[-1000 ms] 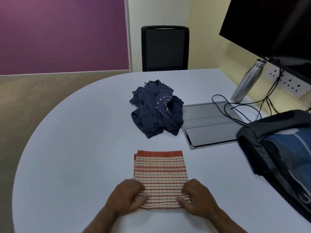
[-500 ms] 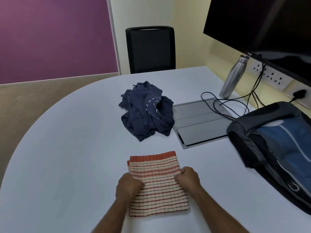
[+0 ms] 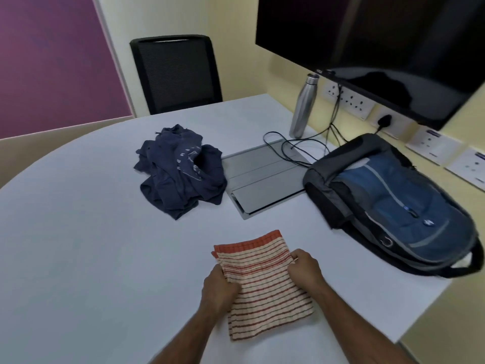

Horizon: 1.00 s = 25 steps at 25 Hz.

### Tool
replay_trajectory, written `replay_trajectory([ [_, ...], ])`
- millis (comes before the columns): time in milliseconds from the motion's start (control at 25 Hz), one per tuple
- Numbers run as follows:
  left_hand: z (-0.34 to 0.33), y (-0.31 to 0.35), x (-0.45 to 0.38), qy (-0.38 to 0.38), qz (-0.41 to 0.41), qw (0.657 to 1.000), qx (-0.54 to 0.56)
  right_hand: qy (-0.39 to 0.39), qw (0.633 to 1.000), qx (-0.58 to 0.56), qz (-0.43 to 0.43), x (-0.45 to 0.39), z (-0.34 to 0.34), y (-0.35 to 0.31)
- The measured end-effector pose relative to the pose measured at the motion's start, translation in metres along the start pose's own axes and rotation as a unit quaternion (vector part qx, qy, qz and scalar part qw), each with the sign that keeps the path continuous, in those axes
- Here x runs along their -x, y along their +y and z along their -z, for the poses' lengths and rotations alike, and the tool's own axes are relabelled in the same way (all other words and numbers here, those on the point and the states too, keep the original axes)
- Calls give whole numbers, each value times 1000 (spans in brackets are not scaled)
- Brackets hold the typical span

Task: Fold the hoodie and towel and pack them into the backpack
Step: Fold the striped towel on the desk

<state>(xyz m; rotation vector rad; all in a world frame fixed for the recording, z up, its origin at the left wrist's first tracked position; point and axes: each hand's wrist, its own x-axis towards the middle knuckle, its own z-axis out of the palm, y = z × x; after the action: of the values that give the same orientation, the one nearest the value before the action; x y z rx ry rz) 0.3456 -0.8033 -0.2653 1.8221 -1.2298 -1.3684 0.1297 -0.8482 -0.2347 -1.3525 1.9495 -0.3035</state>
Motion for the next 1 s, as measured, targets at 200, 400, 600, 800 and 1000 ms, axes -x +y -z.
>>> replay_trajectory([
  [200,-88,36,20,-104,21,993,47,44,998,18,-39,-4,65,64],
  [400,-161,68,36,-227,116,964,82,115,980,143,-73,-13,118,121],
  [600,-180,68,20,-39,-119,962,-242,259,933,250,20,-5,110,171],
  [800,-197,55,-7,-129,-430,784,-429,131,963,236,-6,-1,71,208],
  [1000,-221,54,-12,-211,-374,741,-516,133,960,245,-3,-12,82,224],
])
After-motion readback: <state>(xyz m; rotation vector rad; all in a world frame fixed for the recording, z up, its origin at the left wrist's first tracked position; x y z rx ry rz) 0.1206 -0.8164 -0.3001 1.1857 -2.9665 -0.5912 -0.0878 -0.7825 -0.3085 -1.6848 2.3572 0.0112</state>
